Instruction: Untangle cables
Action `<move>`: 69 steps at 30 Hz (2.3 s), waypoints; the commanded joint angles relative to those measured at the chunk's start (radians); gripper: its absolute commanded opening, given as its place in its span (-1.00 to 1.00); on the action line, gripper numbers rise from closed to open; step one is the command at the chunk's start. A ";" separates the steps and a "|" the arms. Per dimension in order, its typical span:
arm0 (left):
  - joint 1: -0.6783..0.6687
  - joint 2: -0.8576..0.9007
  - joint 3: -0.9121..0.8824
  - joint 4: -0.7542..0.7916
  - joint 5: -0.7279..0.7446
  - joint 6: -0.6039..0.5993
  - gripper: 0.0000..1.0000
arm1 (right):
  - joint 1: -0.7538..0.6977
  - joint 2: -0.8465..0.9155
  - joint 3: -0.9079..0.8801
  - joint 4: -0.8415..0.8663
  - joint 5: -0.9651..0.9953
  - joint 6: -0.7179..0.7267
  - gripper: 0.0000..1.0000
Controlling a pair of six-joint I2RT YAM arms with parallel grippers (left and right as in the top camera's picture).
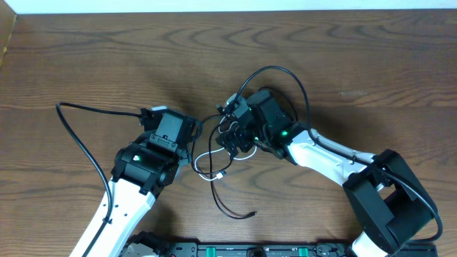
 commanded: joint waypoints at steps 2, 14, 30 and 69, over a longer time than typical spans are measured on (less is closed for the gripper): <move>0.004 0.005 -0.016 -0.003 0.000 0.020 0.55 | 0.005 0.014 0.004 -0.008 0.134 0.182 0.94; 0.004 0.005 -0.016 0.013 0.025 0.020 0.55 | 0.061 0.040 0.004 0.005 0.137 0.409 0.68; 0.004 0.005 -0.016 0.012 0.025 0.020 0.54 | 0.152 0.046 0.004 -0.039 0.341 0.414 0.05; 0.004 0.005 -0.016 0.014 0.024 0.021 0.54 | 0.153 -0.157 0.044 -0.149 0.446 0.323 -0.97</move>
